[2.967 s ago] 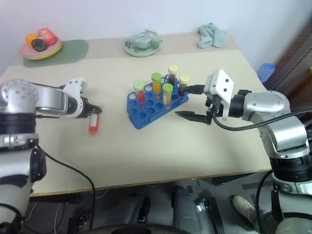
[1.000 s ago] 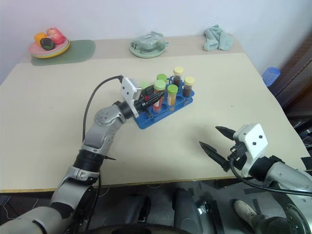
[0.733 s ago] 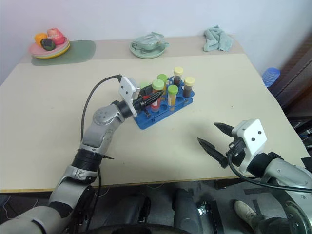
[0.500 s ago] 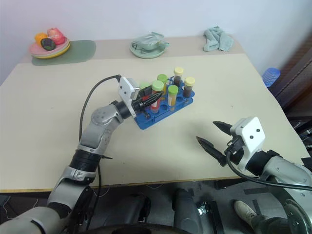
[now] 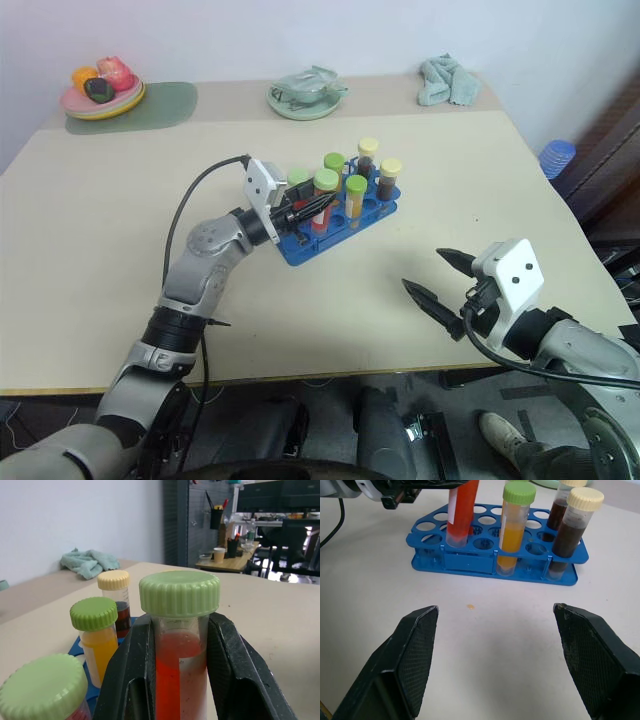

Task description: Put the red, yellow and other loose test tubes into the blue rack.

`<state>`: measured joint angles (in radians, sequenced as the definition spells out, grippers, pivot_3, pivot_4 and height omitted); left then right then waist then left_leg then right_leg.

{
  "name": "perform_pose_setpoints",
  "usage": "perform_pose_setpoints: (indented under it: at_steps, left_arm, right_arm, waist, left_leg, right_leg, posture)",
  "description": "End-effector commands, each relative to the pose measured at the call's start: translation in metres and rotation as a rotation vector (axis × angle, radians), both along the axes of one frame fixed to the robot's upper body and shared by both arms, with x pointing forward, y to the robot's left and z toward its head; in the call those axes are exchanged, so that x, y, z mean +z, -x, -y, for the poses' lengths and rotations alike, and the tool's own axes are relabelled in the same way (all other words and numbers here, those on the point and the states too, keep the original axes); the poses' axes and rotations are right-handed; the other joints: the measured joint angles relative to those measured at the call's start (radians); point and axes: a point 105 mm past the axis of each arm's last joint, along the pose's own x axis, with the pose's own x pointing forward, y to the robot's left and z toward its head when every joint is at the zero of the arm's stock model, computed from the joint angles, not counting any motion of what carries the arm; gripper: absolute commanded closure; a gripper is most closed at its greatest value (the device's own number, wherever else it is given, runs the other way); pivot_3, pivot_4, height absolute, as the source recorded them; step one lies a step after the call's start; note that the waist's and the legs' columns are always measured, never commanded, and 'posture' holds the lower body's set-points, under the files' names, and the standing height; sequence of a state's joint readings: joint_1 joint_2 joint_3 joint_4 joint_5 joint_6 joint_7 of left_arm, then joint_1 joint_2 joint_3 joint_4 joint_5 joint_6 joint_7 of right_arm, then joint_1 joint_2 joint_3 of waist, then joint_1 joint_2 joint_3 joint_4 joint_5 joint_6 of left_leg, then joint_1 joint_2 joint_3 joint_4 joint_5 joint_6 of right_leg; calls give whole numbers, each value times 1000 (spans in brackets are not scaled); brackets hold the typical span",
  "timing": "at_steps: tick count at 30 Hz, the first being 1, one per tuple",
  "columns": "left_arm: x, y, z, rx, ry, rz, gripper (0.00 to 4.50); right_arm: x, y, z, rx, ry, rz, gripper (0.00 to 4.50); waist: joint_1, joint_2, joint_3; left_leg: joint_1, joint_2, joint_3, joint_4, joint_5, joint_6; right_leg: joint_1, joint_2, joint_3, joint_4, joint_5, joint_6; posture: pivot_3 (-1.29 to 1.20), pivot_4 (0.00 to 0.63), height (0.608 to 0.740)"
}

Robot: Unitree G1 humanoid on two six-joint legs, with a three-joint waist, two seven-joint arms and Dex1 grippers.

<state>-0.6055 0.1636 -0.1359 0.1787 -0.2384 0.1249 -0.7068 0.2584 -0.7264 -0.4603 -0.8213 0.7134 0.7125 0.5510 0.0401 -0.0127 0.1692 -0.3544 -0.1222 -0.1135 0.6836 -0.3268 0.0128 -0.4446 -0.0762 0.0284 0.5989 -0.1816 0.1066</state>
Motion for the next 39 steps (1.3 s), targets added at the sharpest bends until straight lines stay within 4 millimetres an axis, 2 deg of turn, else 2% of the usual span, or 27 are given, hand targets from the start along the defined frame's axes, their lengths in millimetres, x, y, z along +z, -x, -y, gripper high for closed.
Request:
perform_pose_setpoints:
  at_steps: [1, 6, 10, 11, 14, 15, 17, 21, 25, 27, 30, 32, 35, 38, 39]
  left_arm:
    - [3, -3, 3, 3, -11, 31, 3690]
    - [1, -6, 2, 11, -25, 48, 3690]
    - [3, 4, 5, -102, 59, -50, 3690]
    - [5, 5, 5, -120, 72, -62, 2689]
    - [9, 2, 1, -83, 62, -44, 1428]
    - [12, 3, 0, -80, 65, -32, 798]
    - [16, 8, -2, -96, 66, -19, 33]
    - [17, 18, -17, -99, 40, 10, 33]
    - [14, 23, -42, -61, 61, 21, 33]
    - [5, 29, -59, -63, 57, -7, 33]
    - [0, 33, -68, -70, 54, -35, 33]
    - [-14, 37, -104, -13, 26, -48, 33]
    - [-22, 47, -130, 37, -17, -30, 33]
    - [-29, 62, -168, 131, -113, -40, 33]
    - [-30, 65, -173, 144, -123, -46, 33]
  right_arm:
    - [9, 2, -7, 30, 16, 41, 734]
    - [13, -1, -9, 31, 18, 52, 734]
    - [13, -3, -10, 32, 16, 54, 734]
    - [14, -3, -11, 32, 16, 54, 734]
    - [14, -4, -10, 32, 16, 54, 734]
    - [13, -3, -10, 31, 16, 52, 734]
    - [13, -3, -9, 31, 18, 49, 734]
    - [10, -2, -8, 36, 20, 41, 734]
    - [8, -5, -7, 49, 32, 38, 734]
    - [10, -7, -5, 54, 37, 43, 734]
    - [10, -9, -4, 58, 39, 45, 734]
    - [10, -12, -2, 74, 52, 55, 734]
    - [9, -13, 5, 77, 66, 59, 734]
    - [11, -16, 19, 51, 97, 62, 734]
    - [11, -16, 23, 45, 106, 61, 734]
  waist:
    - [0, 0, 0]
    - [1, 0, 0]
    - [1, 0, 0]
    - [0, 0, 0]
    - [0, 0, 0]
    - [0, 0, 0]
    - [1, 0, 0]
    - [-2, 0, 0]
    - [-1, 1, 0]
    - [-2, 1, 0]
    - [0, 1, 0]
    - [-1, 1, 0]
    - [-3, 2, -1]
    - [-2, 2, -1]
    - [-2, 2, 0]
  left_leg:
    - [0, 0, 0, 0, 0, 0]
    - [0, 0, 0, 0, 0, 0]
    - [0, 0, -1, 0, 0, 0]
    - [-1, 0, -1, 0, 0, 0]
    - [-1, 0, -1, 0, 0, 1]
    - [-1, 0, -1, 0, -1, 1]
    - [-1, 0, -1, 0, -1, 1]
    - [-1, 0, -1, 0, -1, 1]
    - [-1, 0, -1, 0, -1, 1]
    - [-1, 0, 0, 0, -1, 1]
    - [-1, 0, -1, 0, -1, 1]
    - [-1, 0, -1, 0, -1, 2]
    - [0, 0, 0, -1, -2, 2]
    - [-1, 0, 0, -1, -2, 2]
    - [-1, 0, 0, -1, -2, 3]
  right_leg:
    - [0, 0, 0, 0, 0, 0]
    - [0, 0, -1, -1, 0, 1]
    - [0, 0, -1, -1, 0, 1]
    - [0, 0, -1, -1, 0, 1]
    - [0, 0, -1, -1, 0, 1]
    - [0, 0, -1, -2, 0, 1]
    - [0, 0, -1, -2, 0, 1]
    - [0, 0, -1, -2, 0, 1]
    - [0, 0, -1, -2, 0, 1]
    - [0, 0, -1, -2, 0, 1]
    - [0, 0, -1, -2, 0, 1]
    - [0, -1, -1, -3, 0, 1]
    - [0, 0, -1, -3, 0, 1]
    - [0, -1, -1, -3, 0, 1]
    - [0, -1, -1, -3, 0, 0]
  posture:
    - [0, 150, 740]
    - [0, 150, 740]
    - [0, 150, 740]
    - [0, 150, 740]
    - [0, 150, 740]
    - [0, 150, 740]
    - [0, 150, 740]
    - [0, 150, 740]
    - [0, 150, 740]
    - [0, 150, 740]
    - [0, 150, 740]
    - [0, 150, 740]
    - [0, 150, 740]
    - [0, 150, 740]
    - [0, 150, 740]
